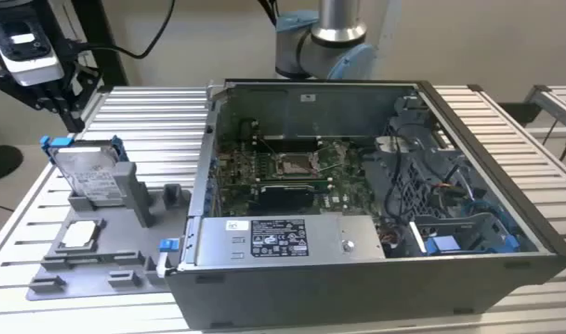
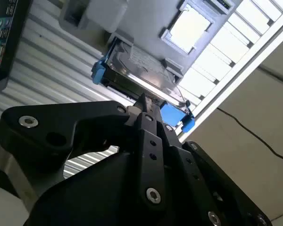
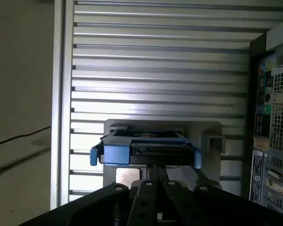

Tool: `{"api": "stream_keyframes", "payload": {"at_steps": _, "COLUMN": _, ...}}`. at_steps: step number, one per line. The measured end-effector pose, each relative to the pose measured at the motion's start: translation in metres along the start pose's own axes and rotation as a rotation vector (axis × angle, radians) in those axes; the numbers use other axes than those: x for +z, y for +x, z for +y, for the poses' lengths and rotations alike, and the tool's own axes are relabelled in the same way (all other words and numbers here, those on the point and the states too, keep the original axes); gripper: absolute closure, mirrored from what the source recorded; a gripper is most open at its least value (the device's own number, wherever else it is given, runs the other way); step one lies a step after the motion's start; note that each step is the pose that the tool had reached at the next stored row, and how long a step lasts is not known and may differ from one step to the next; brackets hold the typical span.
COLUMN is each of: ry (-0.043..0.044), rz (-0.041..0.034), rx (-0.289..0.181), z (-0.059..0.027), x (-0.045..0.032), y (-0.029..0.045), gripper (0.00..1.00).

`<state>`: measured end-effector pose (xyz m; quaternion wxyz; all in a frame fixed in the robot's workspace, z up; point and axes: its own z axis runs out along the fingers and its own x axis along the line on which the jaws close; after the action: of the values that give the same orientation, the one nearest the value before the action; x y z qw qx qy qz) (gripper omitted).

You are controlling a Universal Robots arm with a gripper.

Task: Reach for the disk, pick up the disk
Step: 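Reach for the disk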

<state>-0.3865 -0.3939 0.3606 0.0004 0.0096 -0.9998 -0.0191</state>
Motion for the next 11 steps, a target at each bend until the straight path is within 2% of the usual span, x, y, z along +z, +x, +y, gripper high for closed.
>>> {"api": "stream_keyframes", "payload": {"at_steps": 11, "ry": 0.0, "rz": 0.0001, "rx": 0.0, "z": 0.0, "x": 0.0, "y": 0.0, "gripper": 1.0}}
